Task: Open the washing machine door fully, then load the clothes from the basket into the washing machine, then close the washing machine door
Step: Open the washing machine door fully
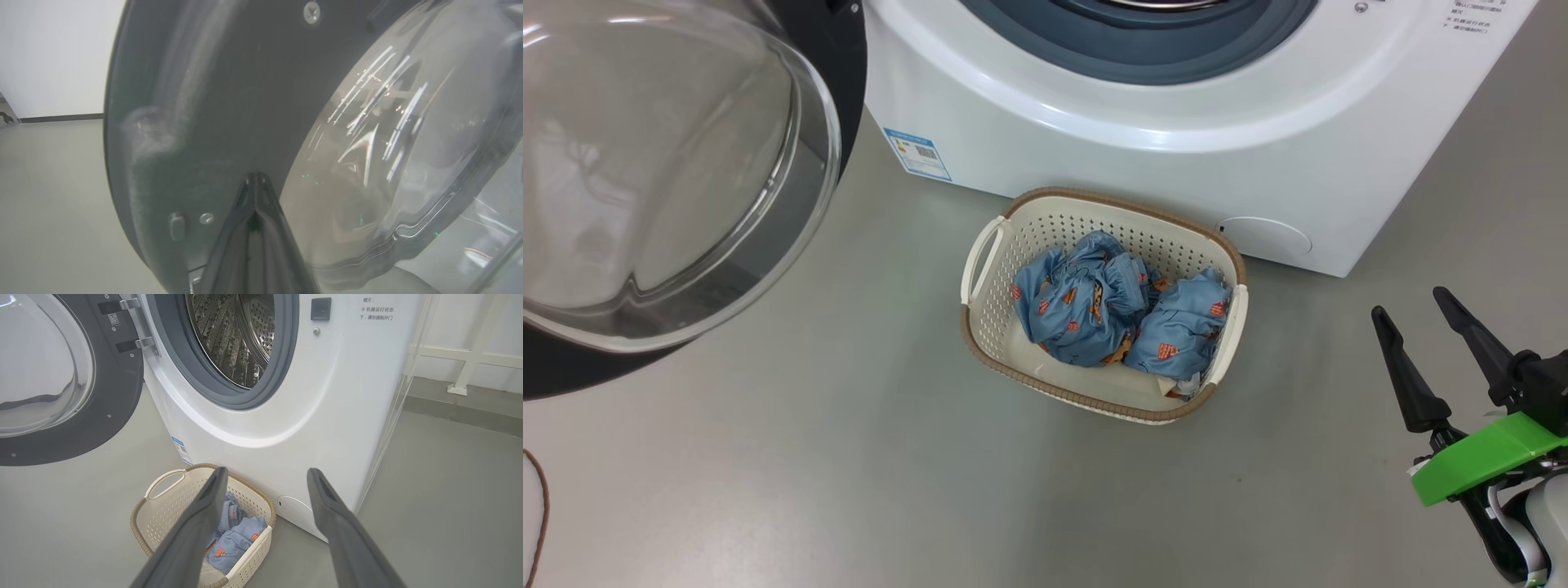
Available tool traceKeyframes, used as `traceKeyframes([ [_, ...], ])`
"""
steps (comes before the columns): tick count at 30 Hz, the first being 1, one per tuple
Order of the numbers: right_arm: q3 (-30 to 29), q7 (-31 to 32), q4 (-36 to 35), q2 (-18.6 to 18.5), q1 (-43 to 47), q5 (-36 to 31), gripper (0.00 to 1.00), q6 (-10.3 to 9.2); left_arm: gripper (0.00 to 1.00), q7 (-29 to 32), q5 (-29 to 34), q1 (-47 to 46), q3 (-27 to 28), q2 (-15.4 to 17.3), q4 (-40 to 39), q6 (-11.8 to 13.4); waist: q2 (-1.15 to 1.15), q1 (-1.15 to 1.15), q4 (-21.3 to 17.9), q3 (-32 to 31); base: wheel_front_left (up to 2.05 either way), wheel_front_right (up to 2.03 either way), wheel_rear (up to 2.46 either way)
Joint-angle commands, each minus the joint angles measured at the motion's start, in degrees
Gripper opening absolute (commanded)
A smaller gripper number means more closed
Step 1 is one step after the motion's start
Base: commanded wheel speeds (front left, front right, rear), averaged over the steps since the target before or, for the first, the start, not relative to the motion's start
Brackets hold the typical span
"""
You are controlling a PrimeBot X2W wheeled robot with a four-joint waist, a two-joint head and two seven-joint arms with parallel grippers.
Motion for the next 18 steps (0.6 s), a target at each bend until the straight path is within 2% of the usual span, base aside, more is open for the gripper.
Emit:
traceKeyframes([
  [1, 1.06, -0.70, -0.93, -0.93, -0.91, 0.26, 1.00, 0.25, 0.00, -0.40, 0.51, -1.28, 2.55, 3.60, -0.62, -0.96, 0.00, -0.01, 0.12, -0.61, 0.00, 0.00, 0.00],
  [7, 0.85, -0.70, -0.48, 0.44, 0.43, 0.62, 1.00, 0.25, 0.00, -0.40, 1.91, 2.47, 4.93, 0.37, -2.73, -4.42, 0.00, -0.01, 0.42, -4.01, 0.00, 0.00, 0.00],
  [14, 0.47, -0.70, -0.48, 1.59, 2.13, 0.76, 1.00, 0.25, 0.00, -0.40, 4.47, 7.72, 6.58, -3.01, -8.88, -6.00, 0.00, -0.01, 0.38, -7.10, 0.00, 0.00, 0.00],
  [18, 0.10, -0.70, -0.53, 2.66, 3.24, 0.82, 1.00, 0.25, 0.00, -0.40, 6.59, 12.09, 6.92, -6.60, -14.59, -6.60, 0.00, -0.01, -0.31, -9.25, 0.00, 0.00, 0.00],
])
